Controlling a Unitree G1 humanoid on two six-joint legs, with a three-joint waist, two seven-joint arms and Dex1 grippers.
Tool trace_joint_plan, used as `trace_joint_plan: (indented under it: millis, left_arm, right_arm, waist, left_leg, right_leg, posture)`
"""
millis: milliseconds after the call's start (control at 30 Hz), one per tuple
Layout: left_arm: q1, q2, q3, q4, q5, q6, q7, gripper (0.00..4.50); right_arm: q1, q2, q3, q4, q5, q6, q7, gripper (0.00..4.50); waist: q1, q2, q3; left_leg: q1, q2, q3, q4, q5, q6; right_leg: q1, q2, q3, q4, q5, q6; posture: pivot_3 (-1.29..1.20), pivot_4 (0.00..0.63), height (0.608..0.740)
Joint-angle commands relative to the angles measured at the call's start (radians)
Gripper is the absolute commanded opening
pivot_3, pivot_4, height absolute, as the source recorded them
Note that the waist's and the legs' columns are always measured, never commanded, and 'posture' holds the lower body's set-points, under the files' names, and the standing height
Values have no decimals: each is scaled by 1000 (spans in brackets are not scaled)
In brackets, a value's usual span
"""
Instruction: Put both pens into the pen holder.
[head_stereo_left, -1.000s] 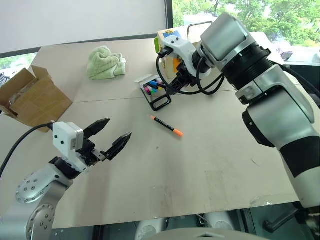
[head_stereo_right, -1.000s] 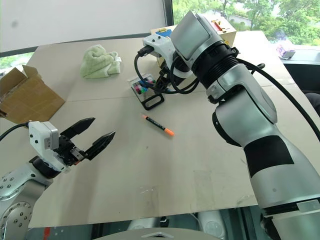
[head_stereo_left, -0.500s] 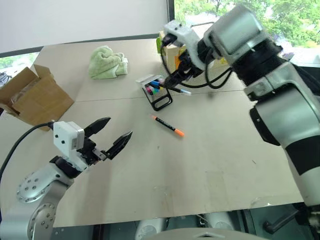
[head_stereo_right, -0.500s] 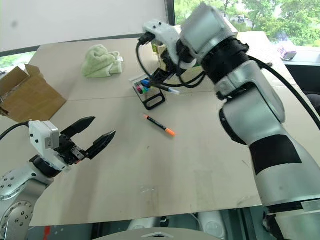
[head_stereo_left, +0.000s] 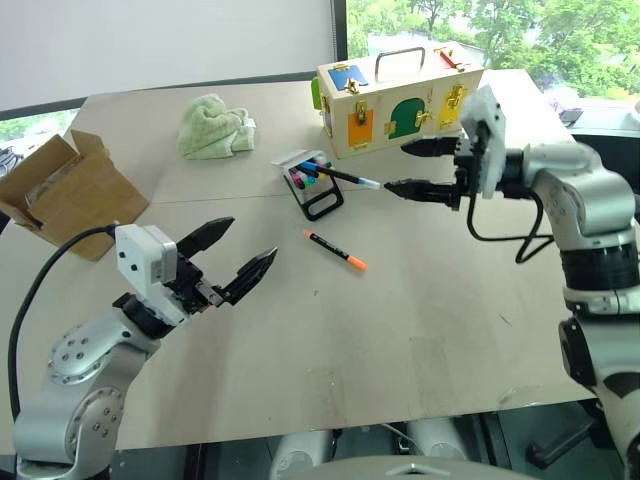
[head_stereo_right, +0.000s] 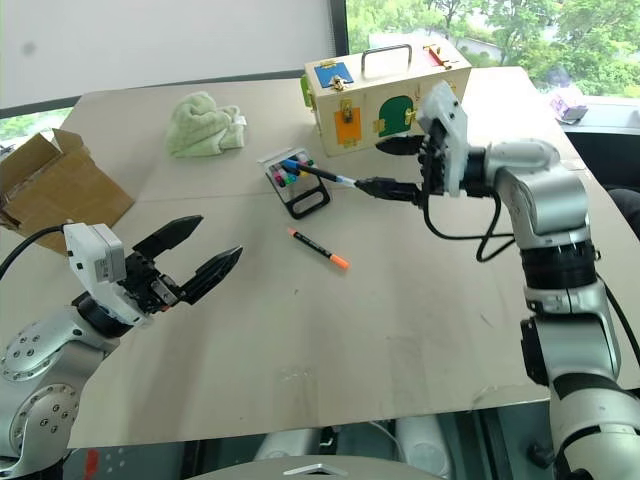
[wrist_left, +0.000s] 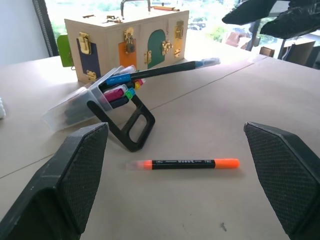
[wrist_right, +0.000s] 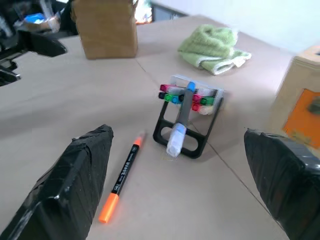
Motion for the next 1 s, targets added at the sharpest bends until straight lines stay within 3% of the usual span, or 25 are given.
trace_joint_plan:
  millis: [33, 200, 400, 700, 800, 933, 1000]
  left_arm:
    - [-35, 26, 6, 18, -13, 3, -17, 4500]
    - [-79, 33, -25, 31, -12, 18, -30, 4500]
    - [-97, 47, -33, 29, -17, 39, -42, 4500]
    - [-96, 72, -31, 28, 2, 43, -60, 4500]
    - [-91, 73, -36, 29, 11, 39, -67, 4500]
    - [-85, 72, -37, 24, 17, 38, -70, 4500]
    - [-82, 76, -37, 24, 25, 38, -73, 4500]
  right_arm:
    - [119, -1, -65, -95, 26, -59, -62, 4453]
    - [238, 103, -30, -129, 30, -75, -180, 4453]
    - [171, 228, 25, -33, 1, -115, -270, 4453]
    - [89, 278, 67, 103, -19, -164, -263, 4453]
    - [58, 284, 53, 146, -11, -173, -267, 3636]
    - [51, 283, 53, 152, -3, -176, -258, 1678]
    - [52, 283, 57, 151, -5, -176, -257, 1078]
  waist:
    - [0, 0, 0]
    - [-5, 0, 0]
    - [-4, 0, 0]
    - [-1, 0, 0]
    - [-2, 0, 0]
    - [-2, 0, 0]
    - [-2, 0, 0]
  left_leg:
    - [1, 0, 0, 0, 0, 0]
    - [6, 1, 0, 0, 0, 0]
    - [10, 2, 3, -1, 0, 0]
    - [14, 2, 2, -2, 0, 0]
    - [14, 2, 3, -3, 0, 0]
    - [14, 2, 3, -3, 0, 0]
    - [14, 2, 3, -3, 0, 0]
  right_leg:
    - [1, 0, 0, 0, 0, 0]
    - [5, 1, 1, 0, 0, 0]
    - [7, 3, 5, 0, 0, 0]
    - [12, 3, 4, -2, 0, 0]
    - [12, 3, 4, -2, 0, 0]
    - [12, 3, 4, -2, 0, 0]
    - [12, 3, 4, -2, 0, 0]
  posture:
    - [0, 150, 740]
    - [0, 150, 740]
    - [0, 150, 740]
    - [0, 150, 740]
    - [0, 150, 740]
    - [0, 150, 740]
    - [0, 150, 740]
